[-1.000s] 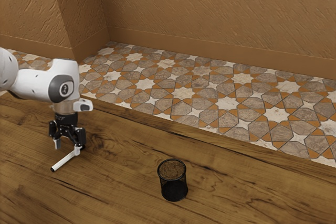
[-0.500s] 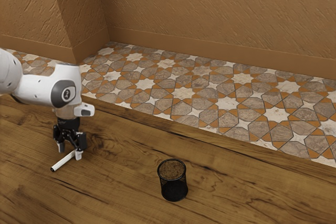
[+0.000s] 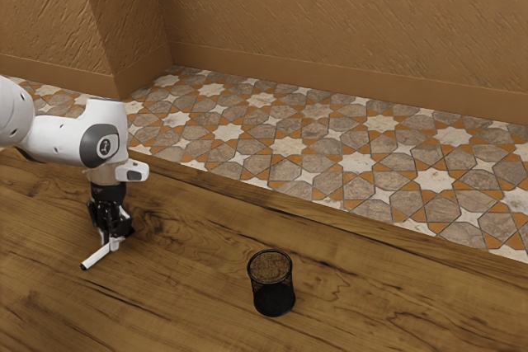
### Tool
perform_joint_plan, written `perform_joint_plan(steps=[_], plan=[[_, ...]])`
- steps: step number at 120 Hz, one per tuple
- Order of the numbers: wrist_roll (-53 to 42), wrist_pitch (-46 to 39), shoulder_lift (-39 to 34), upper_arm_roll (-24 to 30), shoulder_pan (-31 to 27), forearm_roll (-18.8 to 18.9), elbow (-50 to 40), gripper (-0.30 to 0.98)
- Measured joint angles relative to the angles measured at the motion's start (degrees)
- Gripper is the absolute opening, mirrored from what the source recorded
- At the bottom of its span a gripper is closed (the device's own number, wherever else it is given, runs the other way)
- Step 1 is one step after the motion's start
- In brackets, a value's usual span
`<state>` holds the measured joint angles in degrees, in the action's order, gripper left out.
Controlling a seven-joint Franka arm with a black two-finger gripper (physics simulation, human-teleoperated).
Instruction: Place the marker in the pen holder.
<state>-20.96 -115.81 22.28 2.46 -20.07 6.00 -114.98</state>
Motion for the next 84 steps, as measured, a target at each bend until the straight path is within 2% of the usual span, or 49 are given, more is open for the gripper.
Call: perform_joint_plan(steps=[28, 50, 68, 84], plan=[[-0.4, -0.2, -0.1, 0.0, 0.0, 0.5, 0.0, -0.05], [0.1, -1.9, -7.2, 1.4, 2.0, 3.0, -0.4, -0.09], [0.7, -7.9, -13.2, 3.3, 8.2, 3.9, -0.6, -0.10], [1.3, -15.9, -14.4, 6.9, 10.9, 4.0, -0.6, -0.10]])
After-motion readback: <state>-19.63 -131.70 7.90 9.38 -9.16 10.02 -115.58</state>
